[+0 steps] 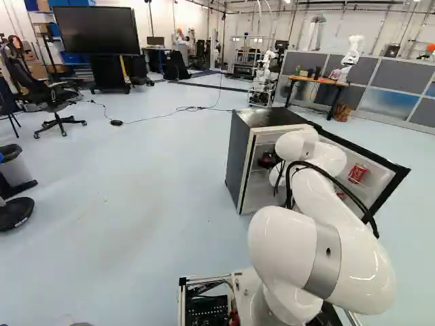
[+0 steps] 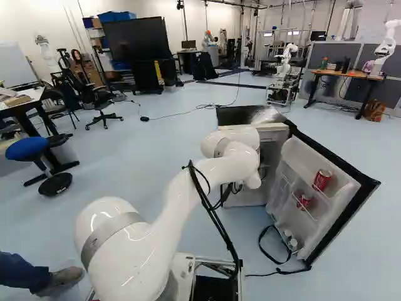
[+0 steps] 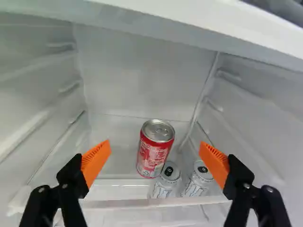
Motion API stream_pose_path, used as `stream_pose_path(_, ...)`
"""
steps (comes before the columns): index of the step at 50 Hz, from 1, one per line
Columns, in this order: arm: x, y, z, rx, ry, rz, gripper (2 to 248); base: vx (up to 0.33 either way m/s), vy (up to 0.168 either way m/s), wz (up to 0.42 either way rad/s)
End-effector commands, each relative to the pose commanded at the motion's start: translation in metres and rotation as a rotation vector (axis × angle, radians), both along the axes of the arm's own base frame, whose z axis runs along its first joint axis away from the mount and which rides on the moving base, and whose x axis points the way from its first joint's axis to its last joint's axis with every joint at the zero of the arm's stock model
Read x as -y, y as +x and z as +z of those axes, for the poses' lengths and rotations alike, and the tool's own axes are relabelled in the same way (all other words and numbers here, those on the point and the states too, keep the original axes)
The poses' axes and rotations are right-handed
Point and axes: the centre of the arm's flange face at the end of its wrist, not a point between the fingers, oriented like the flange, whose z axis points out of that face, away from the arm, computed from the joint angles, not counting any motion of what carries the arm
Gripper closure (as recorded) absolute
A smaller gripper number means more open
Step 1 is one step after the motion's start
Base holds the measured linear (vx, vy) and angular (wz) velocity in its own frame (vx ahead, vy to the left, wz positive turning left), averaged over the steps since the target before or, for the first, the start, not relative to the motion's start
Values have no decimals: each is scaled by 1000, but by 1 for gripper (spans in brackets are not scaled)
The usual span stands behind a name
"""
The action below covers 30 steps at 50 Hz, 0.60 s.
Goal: Grab a drink from the fridge
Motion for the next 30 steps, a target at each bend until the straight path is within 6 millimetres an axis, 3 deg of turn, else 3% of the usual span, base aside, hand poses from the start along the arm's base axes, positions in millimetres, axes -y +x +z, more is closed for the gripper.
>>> stream_pose_path(2,0,1,0,1,-1,0,16,0,0,0)
stream_pose_path(6,0,1,-1,3,-2,1,16,0,0,0)
stream_pose_path(7,0,1,-1,3,-2,1,54,0,0,0)
stream_pose_path(12,0,2,-1,3,-2,1,54,0,0,0)
stream_pose_path(13,0,2,-1,3,-2,1,93,0,0,0)
stream_pose_path(17,0,2,-1,3,-2,1,93,0,0,0)
stream_pose_path(18,0,2,-1,3,-2,1,131,0,0,0)
stream_pose_path(22,0,2,-1,3,-2,1,131,0,0,0)
stream_pose_path(23,0,2,-1,3,-2,1,158,0,0,0)
stream_pose_path(30,0,2,-1,3,-2,1,162,0,0,0)
